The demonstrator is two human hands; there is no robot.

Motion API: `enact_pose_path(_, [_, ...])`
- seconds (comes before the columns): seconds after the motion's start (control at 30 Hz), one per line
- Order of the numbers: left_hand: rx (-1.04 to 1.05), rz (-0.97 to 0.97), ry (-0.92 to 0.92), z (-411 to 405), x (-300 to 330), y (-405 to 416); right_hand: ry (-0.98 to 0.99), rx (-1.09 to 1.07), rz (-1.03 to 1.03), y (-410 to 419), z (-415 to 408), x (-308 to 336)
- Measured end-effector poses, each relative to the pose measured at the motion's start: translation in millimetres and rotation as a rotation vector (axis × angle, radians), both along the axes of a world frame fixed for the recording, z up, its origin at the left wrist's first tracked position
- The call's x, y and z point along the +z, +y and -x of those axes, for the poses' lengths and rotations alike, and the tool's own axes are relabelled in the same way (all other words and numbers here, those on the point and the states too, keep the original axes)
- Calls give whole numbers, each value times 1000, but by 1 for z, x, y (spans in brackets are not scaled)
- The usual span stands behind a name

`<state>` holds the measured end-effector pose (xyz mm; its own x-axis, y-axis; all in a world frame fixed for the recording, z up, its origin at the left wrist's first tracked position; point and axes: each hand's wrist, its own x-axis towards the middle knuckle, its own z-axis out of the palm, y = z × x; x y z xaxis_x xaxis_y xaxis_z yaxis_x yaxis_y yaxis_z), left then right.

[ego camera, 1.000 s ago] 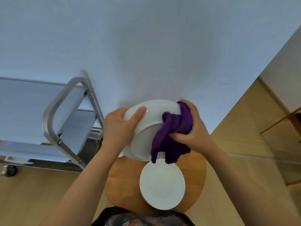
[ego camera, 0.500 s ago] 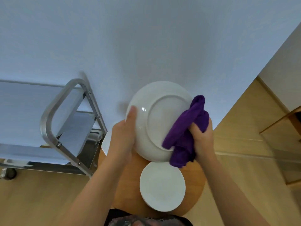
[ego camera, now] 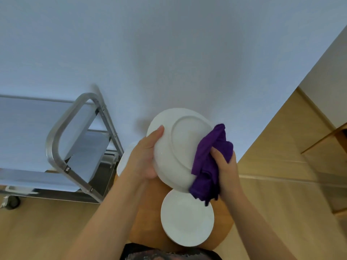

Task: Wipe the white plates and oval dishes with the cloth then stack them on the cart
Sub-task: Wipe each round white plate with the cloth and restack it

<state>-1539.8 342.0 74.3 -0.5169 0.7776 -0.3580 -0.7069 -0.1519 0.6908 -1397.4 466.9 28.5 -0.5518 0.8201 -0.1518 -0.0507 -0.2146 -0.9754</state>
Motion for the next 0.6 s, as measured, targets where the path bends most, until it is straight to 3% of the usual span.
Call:
enact_pose_path(0.17, [126, -21, 77, -38, -9, 11, 28, -96, 256, -15, 6, -13])
enact_pose_path(0.3, [-62, -65, 39, -12, -1, -6, -59, 59, 206, 22, -11, -5])
enact_pose_path(0.43, [-97, 77, 41, -1, -2, -4, -94, 202, 171, 41, -16, 3])
enact_pose_path(0.6, [-79, 127, 123, -8, -8, 3, -57, 41, 198, 28, -14, -8])
